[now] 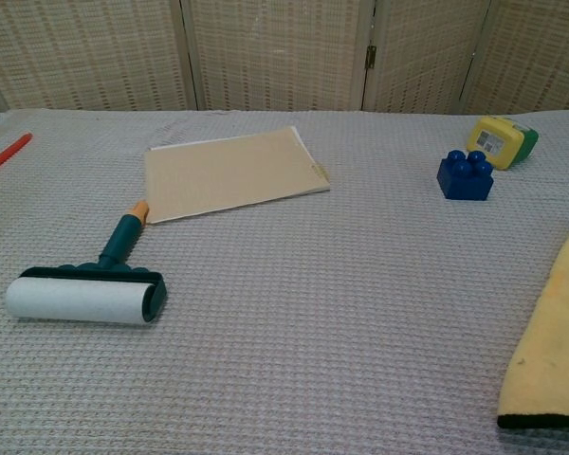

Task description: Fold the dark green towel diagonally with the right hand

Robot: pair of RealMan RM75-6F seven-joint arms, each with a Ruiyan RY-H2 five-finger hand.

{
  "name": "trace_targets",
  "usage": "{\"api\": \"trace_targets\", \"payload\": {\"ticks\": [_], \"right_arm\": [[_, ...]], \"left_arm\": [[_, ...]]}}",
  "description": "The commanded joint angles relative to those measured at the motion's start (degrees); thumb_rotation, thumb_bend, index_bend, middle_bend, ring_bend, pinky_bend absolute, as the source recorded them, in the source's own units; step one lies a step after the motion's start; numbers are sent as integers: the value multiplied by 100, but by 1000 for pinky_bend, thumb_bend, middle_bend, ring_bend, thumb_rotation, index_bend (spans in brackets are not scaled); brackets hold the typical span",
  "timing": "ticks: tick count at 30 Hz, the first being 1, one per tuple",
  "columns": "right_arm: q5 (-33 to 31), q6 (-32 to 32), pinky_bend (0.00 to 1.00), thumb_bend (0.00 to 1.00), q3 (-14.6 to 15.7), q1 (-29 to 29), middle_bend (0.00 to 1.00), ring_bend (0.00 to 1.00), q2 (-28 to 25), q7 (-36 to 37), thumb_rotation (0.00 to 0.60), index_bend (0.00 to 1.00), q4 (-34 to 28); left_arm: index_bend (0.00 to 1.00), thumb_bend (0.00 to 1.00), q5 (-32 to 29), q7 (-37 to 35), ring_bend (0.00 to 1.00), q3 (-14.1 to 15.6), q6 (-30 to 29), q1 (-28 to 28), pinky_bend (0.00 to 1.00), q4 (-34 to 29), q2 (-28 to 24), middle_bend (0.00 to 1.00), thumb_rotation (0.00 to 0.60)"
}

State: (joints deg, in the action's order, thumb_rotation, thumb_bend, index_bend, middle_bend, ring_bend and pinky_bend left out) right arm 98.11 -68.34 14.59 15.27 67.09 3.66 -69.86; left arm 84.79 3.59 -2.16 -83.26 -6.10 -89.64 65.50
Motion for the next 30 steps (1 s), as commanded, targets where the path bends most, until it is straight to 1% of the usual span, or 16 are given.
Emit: {"api": "trace_targets", "payload": {"ticks": [1, 4, 9, 12, 15, 18, 20, 22, 24, 27, 30], "right_arm": [[71, -64, 0, 428, -11, 0, 1, 71, -44, 55, 600, 36, -66], [185, -166, 0, 428, 19, -5, 1, 70, -129, 179, 600, 4, -153], [360, -356, 0, 428, 120, -26, 0, 69, -392, 576, 600, 0, -397], [350, -642, 0, 428, 54, -112, 0, 63, -544, 720, 600, 0, -588], [174, -998, 0, 428, -149, -257, 0, 47, -634, 722, 600, 0, -838], [-173, -1372, 0, 428, -504, -415, 0, 20, -642, 502, 600, 0, -1194], [-453, -1597, 0, 428, -765, -534, 0, 2, -600, 47, 600, 0, -1452], [-704, -1893, 0, 428, -1031, -675, 0, 0, -451, -513, 600, 0, -1676], [-919, -2116, 0, 428, -1200, -822, 0, 0, -305, -817, 600, 0, -1895], [-1222, -2227, 0, 428, -1304, -1010, 0, 0, -267, -923, 600, 0, -2153], [-1298, -2231, 0, 428, -1292, -1106, 0, 0, -452, -1058, 600, 0, -2434]], "left_arm": [[0, 595, 3, -6, 0, 0, -6, 2, 0, -2, -5, 4, 519], [0, 594, 11, -25, 0, -1, -26, 9, 0, -9, -15, 5, 518], [0, 594, 13, -49, 0, -6, -45, 15, 0, -17, -29, 5, 522], [0, 594, 25, -34, 0, 1, -42, 13, 0, -18, -26, 5, 518], [0, 593, 46, 2, 0, 17, -28, 5, 0, -23, -10, 4, 522], [0, 594, 97, 50, 0, 41, -26, -5, 0, -31, 15, 5, 518], [0, 593, 152, 89, 0, 65, -38, -7, 0, -40, 29, 5, 521], [0, 593, 215, 116, 0, 86, -69, -4, 0, -58, 36, 5, 520], [0, 594, 290, 120, 0, 112, -113, 7, 0, -81, 26, 5, 522], [0, 594, 392, 121, 0, 140, -203, 33, 0, -125, -4, 5, 523], [0, 594, 488, 113, 0, 157, -298, 58, 0, -164, -35, 5, 524]]}}
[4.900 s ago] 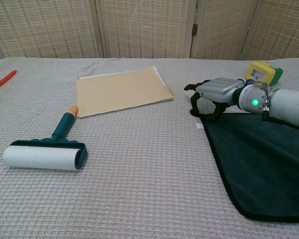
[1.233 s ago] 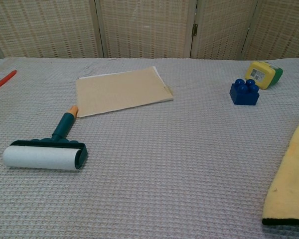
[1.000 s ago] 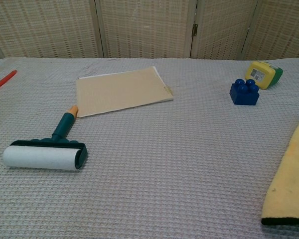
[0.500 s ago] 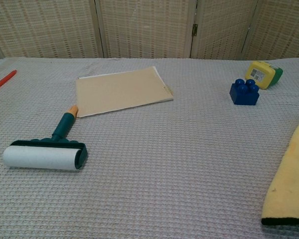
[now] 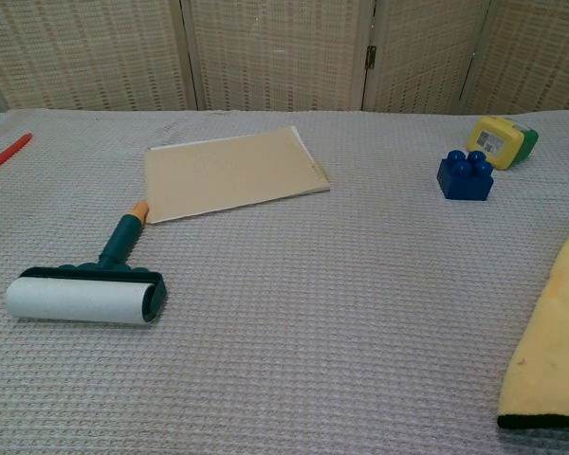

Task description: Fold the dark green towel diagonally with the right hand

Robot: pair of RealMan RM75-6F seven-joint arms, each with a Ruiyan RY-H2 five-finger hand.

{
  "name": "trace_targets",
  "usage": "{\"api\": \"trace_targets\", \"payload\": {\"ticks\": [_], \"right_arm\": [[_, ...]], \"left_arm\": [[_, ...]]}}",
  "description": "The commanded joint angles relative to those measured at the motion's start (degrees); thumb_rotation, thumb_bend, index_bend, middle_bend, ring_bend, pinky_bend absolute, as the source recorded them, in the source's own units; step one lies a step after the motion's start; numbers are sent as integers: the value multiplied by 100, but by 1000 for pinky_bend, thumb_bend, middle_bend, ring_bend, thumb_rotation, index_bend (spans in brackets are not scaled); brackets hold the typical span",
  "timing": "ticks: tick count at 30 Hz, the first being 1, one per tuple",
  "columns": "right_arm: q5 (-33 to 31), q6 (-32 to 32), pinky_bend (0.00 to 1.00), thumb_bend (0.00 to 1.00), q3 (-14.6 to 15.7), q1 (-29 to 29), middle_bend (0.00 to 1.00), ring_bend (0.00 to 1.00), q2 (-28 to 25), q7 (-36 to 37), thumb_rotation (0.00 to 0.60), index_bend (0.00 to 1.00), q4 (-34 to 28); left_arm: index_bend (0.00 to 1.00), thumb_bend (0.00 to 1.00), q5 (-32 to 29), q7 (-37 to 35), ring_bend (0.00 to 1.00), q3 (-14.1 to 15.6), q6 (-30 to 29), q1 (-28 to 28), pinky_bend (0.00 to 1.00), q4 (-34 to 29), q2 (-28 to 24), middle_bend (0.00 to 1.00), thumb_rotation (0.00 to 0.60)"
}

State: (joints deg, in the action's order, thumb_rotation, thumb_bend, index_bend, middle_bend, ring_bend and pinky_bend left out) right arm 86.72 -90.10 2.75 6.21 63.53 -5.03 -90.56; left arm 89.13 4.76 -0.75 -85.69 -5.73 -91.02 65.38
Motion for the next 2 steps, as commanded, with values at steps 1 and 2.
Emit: {"api": "trace_targets", "payload": {"ticks": [1, 2], "right_arm": [[-169, -102, 0, 428, -126, -242, 0, 0, -142, -233, 600, 0, -445], [-159, -122, 0, 428, -131, -263, 0, 0, -166, -267, 600, 0, -493]], "left_arm": [[0, 594, 75, 7, 0, 22, -90, 36, 0, -39, -28, 5, 525], [0, 593, 90, 20, 0, 28, -109, 45, 0, -48, -29, 5, 526]]}}
